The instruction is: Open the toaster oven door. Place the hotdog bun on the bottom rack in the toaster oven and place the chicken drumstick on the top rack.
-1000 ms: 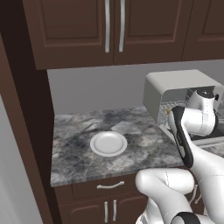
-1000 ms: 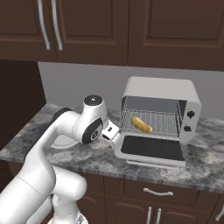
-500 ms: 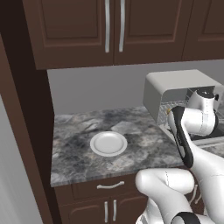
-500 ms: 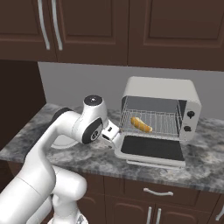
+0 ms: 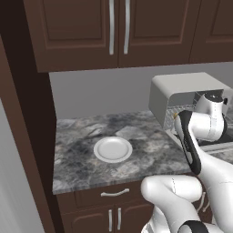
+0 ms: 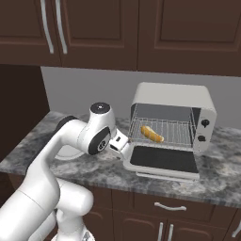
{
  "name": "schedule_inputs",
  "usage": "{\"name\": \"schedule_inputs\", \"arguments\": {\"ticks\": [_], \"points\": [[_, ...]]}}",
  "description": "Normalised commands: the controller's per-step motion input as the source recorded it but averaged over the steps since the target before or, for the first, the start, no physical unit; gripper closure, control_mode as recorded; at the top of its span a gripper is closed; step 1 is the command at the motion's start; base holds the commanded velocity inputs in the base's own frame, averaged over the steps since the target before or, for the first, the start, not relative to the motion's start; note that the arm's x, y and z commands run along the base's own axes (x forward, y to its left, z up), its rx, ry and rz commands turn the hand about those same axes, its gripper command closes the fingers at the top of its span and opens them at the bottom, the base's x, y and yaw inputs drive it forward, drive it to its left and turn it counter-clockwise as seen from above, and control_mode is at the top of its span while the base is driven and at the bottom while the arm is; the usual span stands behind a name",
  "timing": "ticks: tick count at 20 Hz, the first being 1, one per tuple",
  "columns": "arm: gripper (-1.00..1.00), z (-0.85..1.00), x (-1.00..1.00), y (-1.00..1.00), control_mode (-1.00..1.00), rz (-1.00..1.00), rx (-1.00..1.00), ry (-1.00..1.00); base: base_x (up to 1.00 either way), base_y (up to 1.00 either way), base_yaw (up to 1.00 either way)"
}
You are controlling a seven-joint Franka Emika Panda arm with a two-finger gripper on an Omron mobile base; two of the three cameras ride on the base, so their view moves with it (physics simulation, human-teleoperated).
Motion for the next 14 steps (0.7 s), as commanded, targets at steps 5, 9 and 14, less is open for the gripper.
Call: {"name": "schedule_inputs", "arguments": {"ticks": [5,9,14], "points": [[-1.00,0.00,0.00,0.00,1.00,0.00,0.00,0.00,-0.54,-0.07,0.00],[-1.00,0.00,0.00,0.00,1.00,0.00,0.00,0.00,-0.33,-0.29,-0.03],[-1.00,0.00,0.00,0.00,1.00,0.00,0.00,0.00,0.13,-0.73,-0.01]]}}
